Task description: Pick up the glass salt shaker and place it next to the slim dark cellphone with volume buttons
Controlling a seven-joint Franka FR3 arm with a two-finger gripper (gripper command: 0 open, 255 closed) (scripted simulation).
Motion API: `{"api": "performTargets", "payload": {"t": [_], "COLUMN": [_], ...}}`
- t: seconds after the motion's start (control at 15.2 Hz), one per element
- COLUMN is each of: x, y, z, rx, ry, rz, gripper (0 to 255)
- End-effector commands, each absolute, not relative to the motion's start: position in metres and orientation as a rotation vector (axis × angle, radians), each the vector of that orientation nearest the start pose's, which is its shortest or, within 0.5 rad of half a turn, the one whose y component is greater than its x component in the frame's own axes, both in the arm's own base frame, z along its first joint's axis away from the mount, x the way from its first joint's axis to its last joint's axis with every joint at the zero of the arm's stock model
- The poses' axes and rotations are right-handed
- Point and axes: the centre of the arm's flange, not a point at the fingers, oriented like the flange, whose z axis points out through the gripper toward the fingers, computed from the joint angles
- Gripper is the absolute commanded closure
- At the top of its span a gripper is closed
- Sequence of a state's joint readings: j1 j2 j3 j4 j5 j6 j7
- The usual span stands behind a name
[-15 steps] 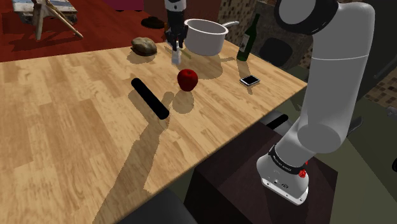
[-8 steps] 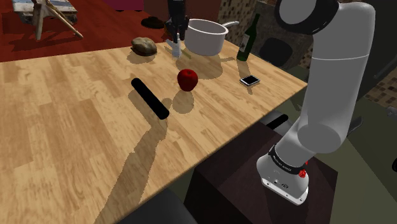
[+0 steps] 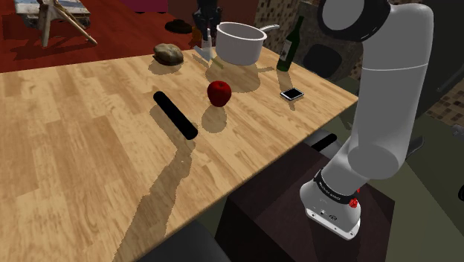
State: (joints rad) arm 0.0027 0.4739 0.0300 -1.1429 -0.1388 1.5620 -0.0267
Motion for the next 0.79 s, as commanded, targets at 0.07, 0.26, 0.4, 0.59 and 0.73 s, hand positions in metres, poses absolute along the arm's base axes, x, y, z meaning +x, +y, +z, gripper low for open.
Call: {"api": "performTargets", "payload": {"t": [0.07, 0.26, 0.4, 0.59, 0.73], "x": [0.674, 0.656, 0.643, 0.625, 0.612], "y": [-0.021, -0.056, -0.079, -0.114, -0.137], "z": [0.534, 0.534, 0.534, 0.534, 0.534], "rx": [-3.264, -3.264, -3.264, -3.264, -3.264], "ry": [-0.097, -0.097, -0.097, -0.097, -0.097], "rz": [0.09, 0.09, 0.09, 0.09, 0.09], "gripper": [255, 255, 255, 255, 255]}}
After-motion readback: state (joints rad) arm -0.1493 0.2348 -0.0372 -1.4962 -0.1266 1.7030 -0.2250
